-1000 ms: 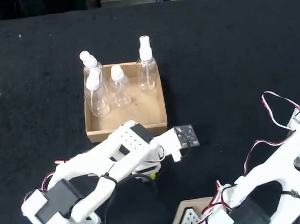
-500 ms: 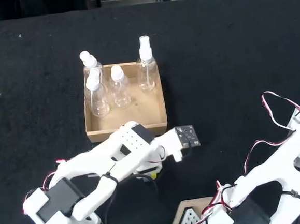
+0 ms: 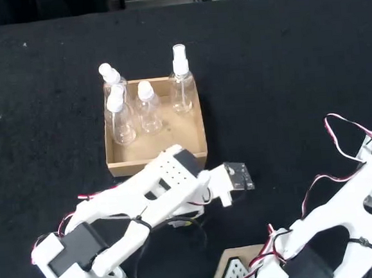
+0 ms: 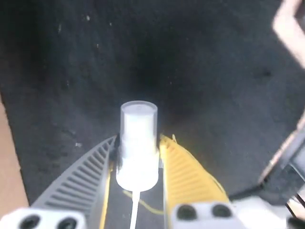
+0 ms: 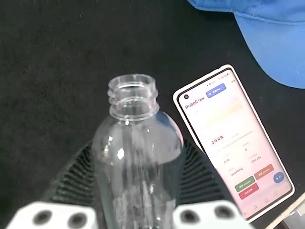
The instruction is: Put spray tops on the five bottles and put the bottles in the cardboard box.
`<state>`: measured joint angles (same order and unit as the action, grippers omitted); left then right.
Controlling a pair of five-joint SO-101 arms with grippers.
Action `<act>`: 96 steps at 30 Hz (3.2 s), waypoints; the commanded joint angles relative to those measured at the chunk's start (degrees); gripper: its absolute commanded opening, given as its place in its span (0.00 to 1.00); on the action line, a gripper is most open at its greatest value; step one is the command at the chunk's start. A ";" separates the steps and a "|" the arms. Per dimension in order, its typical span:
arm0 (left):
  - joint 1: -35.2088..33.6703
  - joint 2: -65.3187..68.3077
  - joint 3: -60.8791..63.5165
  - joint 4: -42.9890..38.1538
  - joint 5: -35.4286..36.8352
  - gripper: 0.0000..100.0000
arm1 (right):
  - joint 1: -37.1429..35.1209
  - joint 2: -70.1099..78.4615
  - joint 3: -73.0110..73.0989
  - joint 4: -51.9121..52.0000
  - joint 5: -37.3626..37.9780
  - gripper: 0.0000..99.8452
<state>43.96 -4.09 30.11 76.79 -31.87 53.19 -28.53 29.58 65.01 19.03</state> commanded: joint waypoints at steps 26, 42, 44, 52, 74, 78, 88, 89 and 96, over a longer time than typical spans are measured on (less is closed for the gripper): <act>-33.36 -70.15 0.31 -27.60 22.77 0.03 | -61.27 -27.47 18.51 -20.84 -22.42 0.01; -21.49 -70.51 12.88 -64.79 31.91 0.03 | -78.59 -49.98 50.95 -42.73 -22.07 0.01; -19.47 -70.51 13.58 -63.91 31.91 0.03 | -79.65 -51.82 53.93 -45.45 -21.98 0.01; -14.11 -70.51 16.22 -66.29 31.91 0.03 | -79.91 -57.10 59.12 -48.26 -21.98 0.01; -12.70 -61.71 17.63 -69.27 38.24 0.03 | -79.65 -58.24 59.56 -48.26 -21.98 0.01; -16.22 -61.71 19.56 -68.92 38.86 0.03 | -79.56 -58.24 59.21 -48.62 -21.98 0.01; -16.92 -62.33 27.82 -68.92 38.42 0.07 | -79.56 -58.24 58.33 -48.70 -21.98 0.01; -16.92 -62.33 28.00 -68.92 38.77 0.12 | -79.56 -58.24 58.33 -48.70 -21.98 0.01; -17.45 -62.51 27.38 -66.99 38.33 0.21 | -79.56 -58.24 58.51 -48.70 -21.98 0.01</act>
<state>27.60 -65.80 59.21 8.48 6.46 -26.20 -84.88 89.45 18.51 -2.95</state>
